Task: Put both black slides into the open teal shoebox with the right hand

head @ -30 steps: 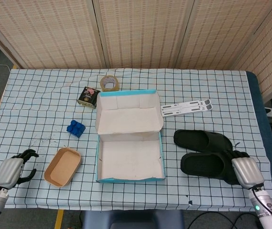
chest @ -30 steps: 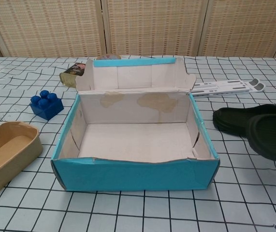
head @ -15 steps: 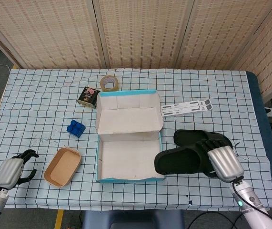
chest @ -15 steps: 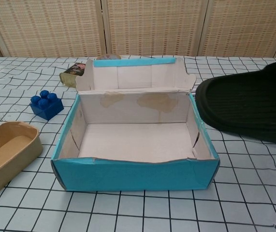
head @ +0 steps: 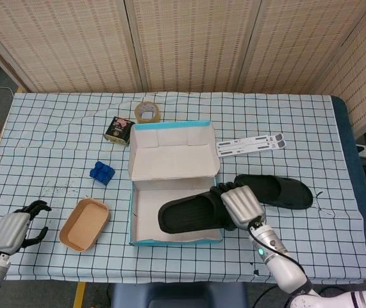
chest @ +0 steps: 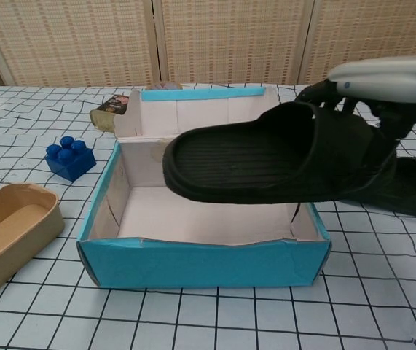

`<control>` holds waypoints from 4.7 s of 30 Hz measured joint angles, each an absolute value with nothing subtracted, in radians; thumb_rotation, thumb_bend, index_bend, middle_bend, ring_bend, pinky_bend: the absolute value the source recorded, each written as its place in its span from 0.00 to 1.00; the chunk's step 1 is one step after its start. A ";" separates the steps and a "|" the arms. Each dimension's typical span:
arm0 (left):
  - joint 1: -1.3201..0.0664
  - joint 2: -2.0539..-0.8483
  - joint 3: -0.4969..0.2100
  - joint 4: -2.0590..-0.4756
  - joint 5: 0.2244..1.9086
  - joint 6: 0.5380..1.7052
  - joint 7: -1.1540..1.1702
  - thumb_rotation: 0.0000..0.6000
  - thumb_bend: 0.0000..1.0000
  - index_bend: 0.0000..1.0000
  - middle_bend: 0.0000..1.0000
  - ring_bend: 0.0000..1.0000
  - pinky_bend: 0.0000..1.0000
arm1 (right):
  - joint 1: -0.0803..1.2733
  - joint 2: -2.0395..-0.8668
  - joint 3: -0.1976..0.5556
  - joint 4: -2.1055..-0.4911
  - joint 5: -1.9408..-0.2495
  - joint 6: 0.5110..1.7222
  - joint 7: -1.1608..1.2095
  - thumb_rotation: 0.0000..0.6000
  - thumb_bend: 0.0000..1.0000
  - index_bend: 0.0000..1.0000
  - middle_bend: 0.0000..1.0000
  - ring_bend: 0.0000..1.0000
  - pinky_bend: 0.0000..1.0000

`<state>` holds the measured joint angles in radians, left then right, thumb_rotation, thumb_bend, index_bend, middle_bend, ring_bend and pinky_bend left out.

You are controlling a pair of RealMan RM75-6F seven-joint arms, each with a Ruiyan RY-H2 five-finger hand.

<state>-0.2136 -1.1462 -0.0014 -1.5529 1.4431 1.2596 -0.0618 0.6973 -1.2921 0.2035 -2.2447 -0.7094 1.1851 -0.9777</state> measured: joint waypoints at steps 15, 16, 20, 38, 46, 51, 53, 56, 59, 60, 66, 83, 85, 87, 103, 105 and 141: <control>-0.213 -1.127 -0.004 -1.572 1.416 1.245 -0.030 1.00 0.39 0.31 0.20 0.33 0.42 | 0.984 -1.611 0.282 -2.168 -0.376 1.412 -1.142 1.00 0.00 0.55 0.49 0.38 0.39; -0.213 -1.127 -0.004 -1.572 1.416 1.245 -0.032 1.00 0.39 0.31 0.20 0.33 0.42 | 0.989 -1.614 0.273 -2.165 -0.371 1.418 -1.146 1.00 0.00 0.55 0.49 0.38 0.39; -0.213 -1.126 -0.005 -1.572 1.417 1.245 -0.034 1.00 0.39 0.31 0.20 0.33 0.42 | 0.993 -1.618 0.236 -2.155 -0.370 1.432 -1.150 1.00 0.00 0.55 0.49 0.38 0.39; -0.213 -1.127 -0.006 -1.575 1.410 1.242 -0.024 1.00 0.39 0.31 0.20 0.33 0.42 | 0.980 -1.598 0.143 -2.029 -0.346 1.293 -1.039 1.00 0.00 0.55 0.49 0.38 0.39; -0.214 -1.129 -0.007 -1.573 1.408 1.239 -0.021 1.00 0.39 0.31 0.20 0.33 0.42 | 0.963 -1.610 0.122 -1.940 -0.397 1.224 -0.950 1.00 0.00 0.55 0.49 0.38 0.39; -0.214 -1.129 -0.008 -1.571 1.408 1.241 -0.021 1.00 0.39 0.31 0.20 0.33 0.42 | 0.938 -1.630 0.100 -1.880 -0.472 1.189 -0.875 1.00 0.00 0.53 0.49 0.37 0.39; -0.214 -1.128 -0.008 -1.572 1.406 1.239 -0.024 1.00 0.39 0.31 0.20 0.33 0.42 | 0.926 -1.635 0.093 -1.862 -0.495 1.165 -0.837 1.00 0.00 0.44 0.46 0.31 0.37; -0.215 -1.128 -0.009 -1.569 1.407 1.239 -0.025 1.00 0.39 0.31 0.20 0.33 0.42 | 0.916 -1.625 0.089 -1.859 -0.509 1.111 -0.784 1.00 0.00 0.15 0.25 0.08 0.20; -0.215 -1.129 -0.008 -1.570 1.404 1.236 -0.025 1.00 0.39 0.31 0.20 0.33 0.42 | 0.909 -1.590 0.092 -1.871 -0.523 1.047 -0.734 1.00 0.00 0.01 0.09 0.00 0.04; -0.215 -1.129 -0.008 -1.570 1.404 1.234 -0.025 1.00 0.39 0.31 0.20 0.33 0.42 | 0.906 -1.576 0.093 -1.877 -0.532 1.034 -0.718 1.00 0.00 0.00 0.05 0.00 0.01; -0.216 -1.129 -0.007 -1.570 1.406 1.235 -0.019 1.00 0.39 0.31 0.20 0.33 0.42 | 0.887 -1.518 0.096 -1.913 -0.616 1.008 -0.653 1.00 0.00 0.00 0.00 0.00 0.00; -0.217 -1.128 -0.009 -1.576 1.395 1.227 -0.010 1.00 0.39 0.31 0.20 0.33 0.42 | 0.760 -1.256 0.113 -2.064 -0.890 1.160 -0.514 1.00 0.00 0.00 0.00 0.00 0.00; -0.218 -1.129 -0.008 -1.575 1.394 1.226 -0.004 1.00 0.39 0.31 0.20 0.33 0.42 | 0.731 -1.214 0.109 -2.072 -0.902 1.219 -0.531 1.00 0.00 0.00 0.00 0.00 0.00; -0.218 -1.131 -0.009 -1.576 1.389 1.223 0.000 1.00 0.39 0.31 0.20 0.33 0.42 | 0.708 -1.175 0.101 -2.072 -0.895 1.243 -0.542 1.00 0.00 0.00 0.03 0.00 0.00; -0.224 -1.134 -0.011 -1.577 1.365 1.202 0.017 1.00 0.39 0.31 0.20 0.33 0.42 | 0.635 -1.137 0.029 -1.752 -0.789 1.018 -0.424 1.00 0.00 0.03 0.05 0.00 0.00; -0.225 -1.135 -0.011 -1.576 1.364 1.199 0.019 1.00 0.39 0.31 0.20 0.33 0.42 | 0.632 -1.154 0.032 -1.707 -0.787 0.995 -0.397 1.00 0.00 0.03 0.05 0.00 0.00; -0.224 -1.132 -0.009 -1.581 1.368 1.203 0.019 1.00 0.39 0.31 0.20 0.33 0.42 | 0.611 -1.416 0.064 -1.299 -0.819 0.800 -0.210 1.00 0.00 0.37 0.38 0.23 0.30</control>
